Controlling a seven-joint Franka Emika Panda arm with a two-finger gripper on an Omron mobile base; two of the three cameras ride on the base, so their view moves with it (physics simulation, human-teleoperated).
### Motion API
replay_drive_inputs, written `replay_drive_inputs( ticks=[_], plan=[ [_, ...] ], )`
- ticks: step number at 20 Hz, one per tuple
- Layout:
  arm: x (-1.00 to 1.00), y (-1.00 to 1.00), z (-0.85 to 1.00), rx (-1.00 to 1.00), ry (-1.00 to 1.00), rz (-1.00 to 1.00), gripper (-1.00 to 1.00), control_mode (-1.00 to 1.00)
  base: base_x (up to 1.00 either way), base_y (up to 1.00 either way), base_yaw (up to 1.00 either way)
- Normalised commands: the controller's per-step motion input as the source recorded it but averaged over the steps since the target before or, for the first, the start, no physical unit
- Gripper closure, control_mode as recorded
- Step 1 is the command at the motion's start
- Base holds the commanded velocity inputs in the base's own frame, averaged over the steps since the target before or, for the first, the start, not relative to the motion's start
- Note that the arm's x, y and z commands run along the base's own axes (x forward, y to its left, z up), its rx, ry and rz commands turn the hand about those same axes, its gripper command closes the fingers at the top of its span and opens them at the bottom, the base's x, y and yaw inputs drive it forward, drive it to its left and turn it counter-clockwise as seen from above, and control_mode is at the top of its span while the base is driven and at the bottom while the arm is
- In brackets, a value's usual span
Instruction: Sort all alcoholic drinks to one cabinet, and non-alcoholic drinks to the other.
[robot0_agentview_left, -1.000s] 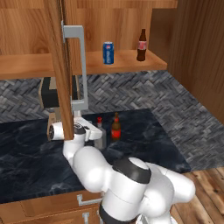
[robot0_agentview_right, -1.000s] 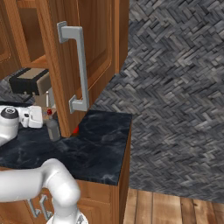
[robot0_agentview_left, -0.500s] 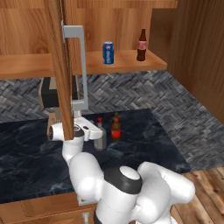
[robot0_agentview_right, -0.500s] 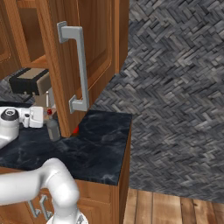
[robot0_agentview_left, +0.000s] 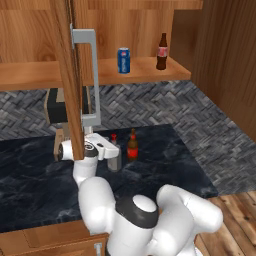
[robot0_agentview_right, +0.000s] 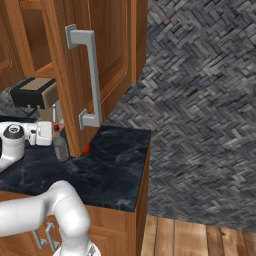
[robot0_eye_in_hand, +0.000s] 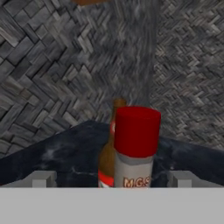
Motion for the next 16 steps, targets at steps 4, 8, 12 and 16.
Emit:
replay_drive_inputs(
  ticks=[4,8,12,16],
  plan=[
    [0.04,-0.01,0.0,0.0,0.0,0.0,-1.0,-1.0,0.0,0.0,0.0],
    [0.0,-0.06,0.0,0.0,0.02,0.0,-1.0,-1.0,0.0,0.0,0.0],
    [0.0,-0.05,0.0,-0.01,0.02,0.0,1.0,-1.0,0.0,0.0,0.0],
    [0.0,-0.13,0.0,-0.01,0.03,0.0,1.0,-1.0,0.0,0.0,0.0]
  ],
)
